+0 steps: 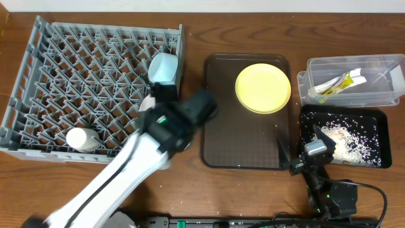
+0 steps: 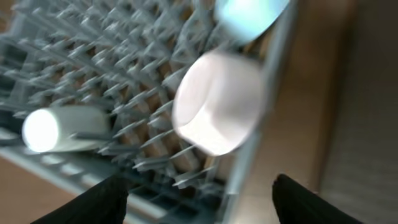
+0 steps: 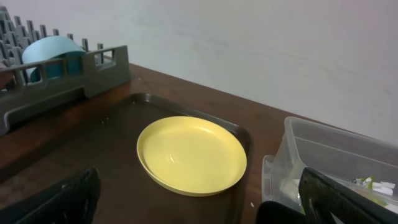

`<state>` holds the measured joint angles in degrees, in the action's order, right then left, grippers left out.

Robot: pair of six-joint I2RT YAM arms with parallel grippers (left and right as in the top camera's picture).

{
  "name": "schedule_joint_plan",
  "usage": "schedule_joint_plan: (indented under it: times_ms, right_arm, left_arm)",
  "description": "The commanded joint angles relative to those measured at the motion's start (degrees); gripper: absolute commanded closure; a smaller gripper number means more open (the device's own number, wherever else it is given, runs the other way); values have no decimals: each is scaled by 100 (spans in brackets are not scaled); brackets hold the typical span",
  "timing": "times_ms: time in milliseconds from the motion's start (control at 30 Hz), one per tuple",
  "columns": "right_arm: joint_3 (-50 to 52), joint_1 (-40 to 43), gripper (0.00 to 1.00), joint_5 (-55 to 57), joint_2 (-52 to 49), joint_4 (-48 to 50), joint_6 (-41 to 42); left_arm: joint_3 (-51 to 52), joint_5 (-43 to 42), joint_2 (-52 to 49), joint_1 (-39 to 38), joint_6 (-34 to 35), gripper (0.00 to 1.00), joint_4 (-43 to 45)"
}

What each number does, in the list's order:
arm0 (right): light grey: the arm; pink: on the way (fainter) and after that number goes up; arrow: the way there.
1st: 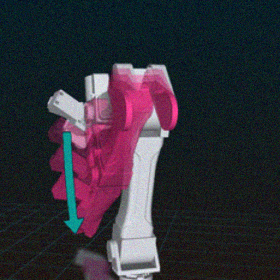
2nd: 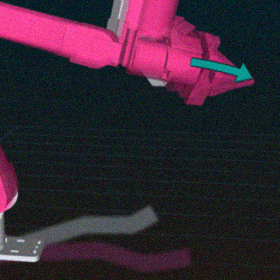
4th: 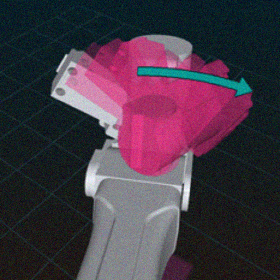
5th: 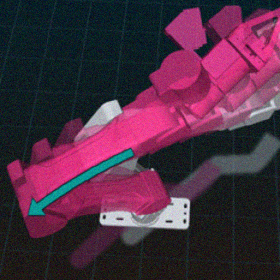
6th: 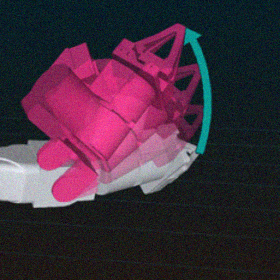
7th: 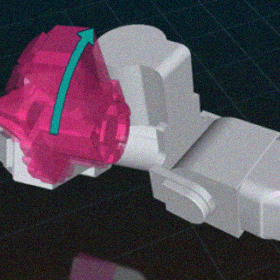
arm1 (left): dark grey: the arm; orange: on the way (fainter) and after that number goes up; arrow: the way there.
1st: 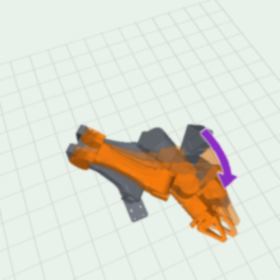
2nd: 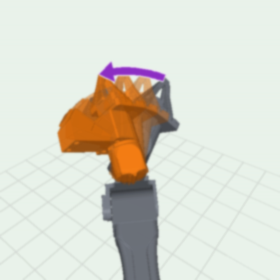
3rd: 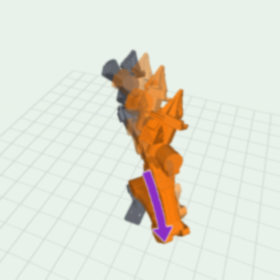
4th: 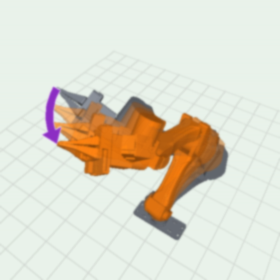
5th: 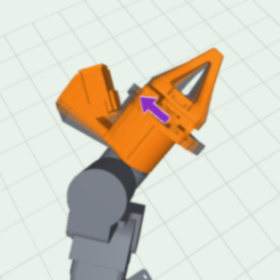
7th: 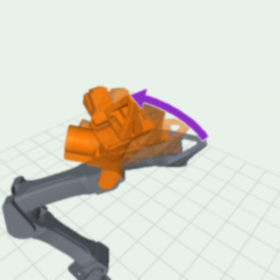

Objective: Sort waste into correct bins and load items into the dishwasher
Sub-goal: 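Release the dish and withdraw the left gripper from the rack, then reach the right gripper to the yellow plate and grasp its rim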

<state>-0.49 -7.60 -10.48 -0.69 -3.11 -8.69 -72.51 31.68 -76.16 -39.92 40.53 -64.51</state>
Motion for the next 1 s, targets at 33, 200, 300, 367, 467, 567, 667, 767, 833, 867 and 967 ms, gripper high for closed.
schedule_joint_plan:
  times_ms: [33, 200, 300, 367, 467, 567, 667, 767, 833, 867, 967]
  right_arm:
    - [17, -9, 1, -31, 31, 2, -79]
    - [17, -9, 1, -254, 31, 2, 323]
    - [17, -9, 1, -573, 31, 63, 938]
    - [-17, -9, 1, -793, 31, 120, 1217]
    - [-302, -9, 1, -798, -39, -140, 1720]
    - [-911, -9, 1, -800, -422, -844, 1908]
    - [-1696, -9, 1, -798, -1207, -1510, 1915]
    - [-2588, -9, 1, -800, -2271, -1996, 1917]
    - [-3254, -9, 1, -798, -3042, -2400, 1919]
    - [-3672, -9, 1, -789, -3512, -2695, 1919]
    - [-4924, -11, 1, -780, -4883, -3679, 1917]
  left_arm:
    - [-138, -236, 890, 4, -109, 20, 389]
    - [-136, -236, 1655, 4, -470, 18, 855]
    - [-136, -234, 1912, 4, -745, 18, 984]
    - [-136, -234, 2044, 4, -804, 18, 1001]
    - [-136, -236, 2155, 4, -802, 18, 1001]
    - [-136, -238, 2177, 4, -811, 18, 1012]
    - [-136, -262, 2155, 4, -951, 18, 1088]
    - [-136, -260, 2151, 4, -970, 18, 1145]
    - [-136, -297, 2153, 4, -968, 18, 1180]
    - [-136, -352, 2157, 4, -970, 18, 1200]
    - [-136, -673, 2157, 11, -1038, 18, 1241]
